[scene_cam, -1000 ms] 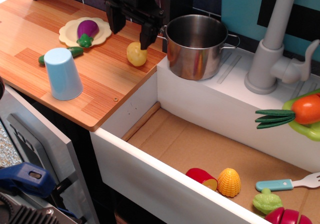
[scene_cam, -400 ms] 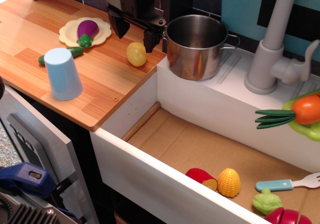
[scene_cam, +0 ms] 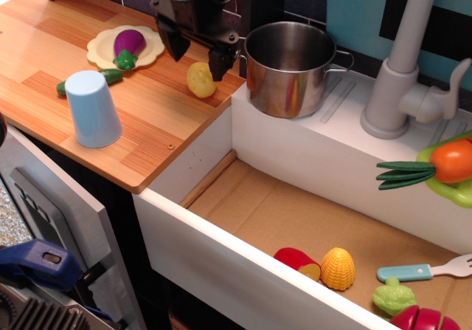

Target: Put potato in pot or pan

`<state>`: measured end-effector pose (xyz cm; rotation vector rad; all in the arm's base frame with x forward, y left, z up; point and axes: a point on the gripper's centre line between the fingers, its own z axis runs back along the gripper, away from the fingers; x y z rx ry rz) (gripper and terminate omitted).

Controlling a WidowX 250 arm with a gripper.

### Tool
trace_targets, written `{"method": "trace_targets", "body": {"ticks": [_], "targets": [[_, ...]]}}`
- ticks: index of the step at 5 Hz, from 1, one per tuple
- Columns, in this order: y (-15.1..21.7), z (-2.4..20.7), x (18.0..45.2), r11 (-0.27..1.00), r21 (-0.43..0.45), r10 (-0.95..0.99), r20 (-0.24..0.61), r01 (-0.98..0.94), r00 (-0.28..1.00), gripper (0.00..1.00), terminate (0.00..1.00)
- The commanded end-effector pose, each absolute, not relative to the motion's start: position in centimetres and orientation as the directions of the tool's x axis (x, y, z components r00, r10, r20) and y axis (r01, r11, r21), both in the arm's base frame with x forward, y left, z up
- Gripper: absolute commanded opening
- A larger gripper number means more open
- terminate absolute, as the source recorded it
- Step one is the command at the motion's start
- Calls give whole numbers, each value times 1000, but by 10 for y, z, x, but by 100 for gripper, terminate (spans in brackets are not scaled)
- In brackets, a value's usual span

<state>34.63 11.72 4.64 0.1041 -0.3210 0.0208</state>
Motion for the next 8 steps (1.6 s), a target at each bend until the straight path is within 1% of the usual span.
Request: {"method": "trace_targets", "body": {"ticks": [1,5,7,8], "targets": [[125,51,351,994,104,-4,365,-37,931,100,0],[127,28,359,998,56,5,396,-30,918,100,0],[129,26,364,998,54,7,411,-32,912,100,0],[128,26,365,998,56,14,410,-41,912,0,0]]}}
